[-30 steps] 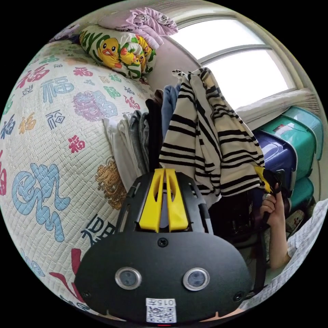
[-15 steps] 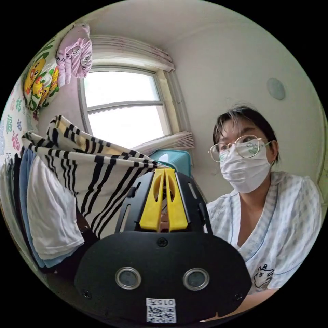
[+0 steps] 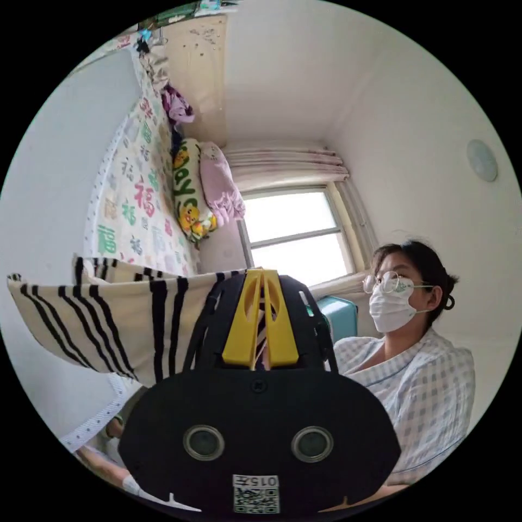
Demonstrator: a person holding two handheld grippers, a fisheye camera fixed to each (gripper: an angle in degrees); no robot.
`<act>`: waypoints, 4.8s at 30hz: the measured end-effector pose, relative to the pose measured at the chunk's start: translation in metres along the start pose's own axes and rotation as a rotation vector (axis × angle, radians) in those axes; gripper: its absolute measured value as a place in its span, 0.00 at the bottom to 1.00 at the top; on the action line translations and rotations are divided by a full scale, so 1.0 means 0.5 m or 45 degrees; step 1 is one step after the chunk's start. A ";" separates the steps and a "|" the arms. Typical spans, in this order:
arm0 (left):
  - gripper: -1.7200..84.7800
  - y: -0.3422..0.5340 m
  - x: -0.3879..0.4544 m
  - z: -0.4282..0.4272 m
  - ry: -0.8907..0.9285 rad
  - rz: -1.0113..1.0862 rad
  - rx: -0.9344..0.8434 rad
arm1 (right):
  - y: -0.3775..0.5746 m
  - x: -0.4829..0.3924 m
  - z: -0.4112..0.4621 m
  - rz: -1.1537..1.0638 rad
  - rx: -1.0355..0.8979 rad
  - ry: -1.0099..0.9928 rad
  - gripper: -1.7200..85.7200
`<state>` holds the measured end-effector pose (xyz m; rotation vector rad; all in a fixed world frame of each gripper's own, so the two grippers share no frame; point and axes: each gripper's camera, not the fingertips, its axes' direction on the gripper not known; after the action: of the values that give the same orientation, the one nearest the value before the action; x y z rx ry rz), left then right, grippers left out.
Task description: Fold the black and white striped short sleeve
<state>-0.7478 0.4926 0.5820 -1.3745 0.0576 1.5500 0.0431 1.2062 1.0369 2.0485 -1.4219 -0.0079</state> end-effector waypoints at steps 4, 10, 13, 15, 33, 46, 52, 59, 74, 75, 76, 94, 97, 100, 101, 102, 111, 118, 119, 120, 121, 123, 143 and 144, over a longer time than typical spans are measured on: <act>0.01 -0.204 0.072 -0.221 -0.282 0.124 0.229 | -0.225 -0.028 0.103 -0.092 0.145 0.066 0.02; 0.01 -0.351 0.226 -0.376 -0.232 0.384 0.452 | -0.447 -0.178 0.191 -0.363 0.227 0.304 0.02; 0.01 -0.347 0.259 -0.419 -0.196 0.445 0.446 | -0.469 -0.202 0.233 -0.423 0.190 0.350 0.02; 0.01 -0.322 0.250 -0.441 -0.205 0.419 0.421 | -0.461 -0.183 0.258 -0.401 0.139 0.390 0.02; 0.01 0.174 -0.029 -0.517 -0.937 -0.661 -0.100 | -0.180 0.366 0.414 0.738 -0.628 1.172 0.02; 0.01 0.185 0.092 -0.429 -1.522 -0.707 -0.329 | -0.242 0.390 0.465 0.843 -0.830 1.502 0.06; 0.06 0.111 0.180 -0.369 -1.520 -0.558 -0.245 | -0.328 0.337 0.450 0.581 -0.782 1.672 0.08; 0.13 -0.138 0.165 -0.092 -1.198 -0.170 -0.075 | -0.514 0.316 0.640 -0.019 -0.849 1.308 0.13; 0.10 -0.394 -0.024 0.405 -1.553 -0.206 -0.388 | -0.700 0.403 0.799 -0.344 -1.132 1.242 0.09; 0.08 -0.396 -0.022 0.414 -1.604 -0.195 -0.413 | -0.711 0.405 0.789 -0.307 -1.121 1.188 0.08; 0.05 -0.398 -0.020 0.423 -1.637 -0.198 -0.440 | -0.722 0.406 0.778 -0.260 -1.105 1.131 0.07; 0.02 -0.423 -0.048 0.863 -1.213 0.047 -0.397 | -0.868 0.426 0.403 0.337 -0.295 0.906 0.02; 0.03 -0.415 -0.059 0.876 -1.261 0.068 -0.443 | -0.863 0.426 0.429 0.303 -0.386 0.954 0.02; 0.06 -0.422 -0.073 0.859 -1.219 0.043 -0.473 | -0.855 0.432 0.441 0.339 -0.404 0.946 0.02; 0.08 -0.427 -0.076 0.852 -1.184 0.017 -0.471 | -0.854 0.433 0.443 0.347 -0.404 0.948 0.02; 0.11 -0.438 -0.083 0.835 -1.054 -0.050 -0.455 | -0.851 0.437 0.448 0.358 -0.416 0.972 0.01; 0.12 -0.457 0.061 0.496 -0.698 -0.015 -0.141 | -0.804 0.413 0.480 0.281 -0.493 1.123 0.01; 0.11 -0.301 0.092 0.063 -1.039 -0.420 0.108 | -0.732 0.314 0.554 0.180 -0.565 1.228 0.01; 0.11 -0.287 0.094 0.028 -1.066 -0.457 0.139 | -0.724 0.305 0.567 0.164 -0.578 1.238 0.01; 0.11 -0.262 0.100 -0.040 -1.120 -0.519 0.208 | -0.708 0.288 0.598 0.138 -0.607 1.254 0.01; 0.11 -0.241 0.106 -0.104 -1.168 -0.568 0.283 | -0.691 0.272 0.634 0.117 -0.635 1.258 0.02; 0.11 -0.222 0.111 -0.193 -1.209 -0.623 0.390 | -0.667 0.251 0.700 0.079 -0.677 1.248 0.02; 0.13 -0.528 -0.136 -0.638 -1.121 -0.639 0.498 | -0.616 0.088 1.732 -0.500 -1.080 0.865 0.07; 0.10 -0.531 -0.144 -0.653 -1.165 -0.680 0.477 | -0.612 0.093 1.772 -0.522 -1.101 0.884 0.07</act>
<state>-0.3470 0.3745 0.6694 -0.2655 -0.5130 1.4647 0.0105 0.7957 0.1935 1.3555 -0.4206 -0.0645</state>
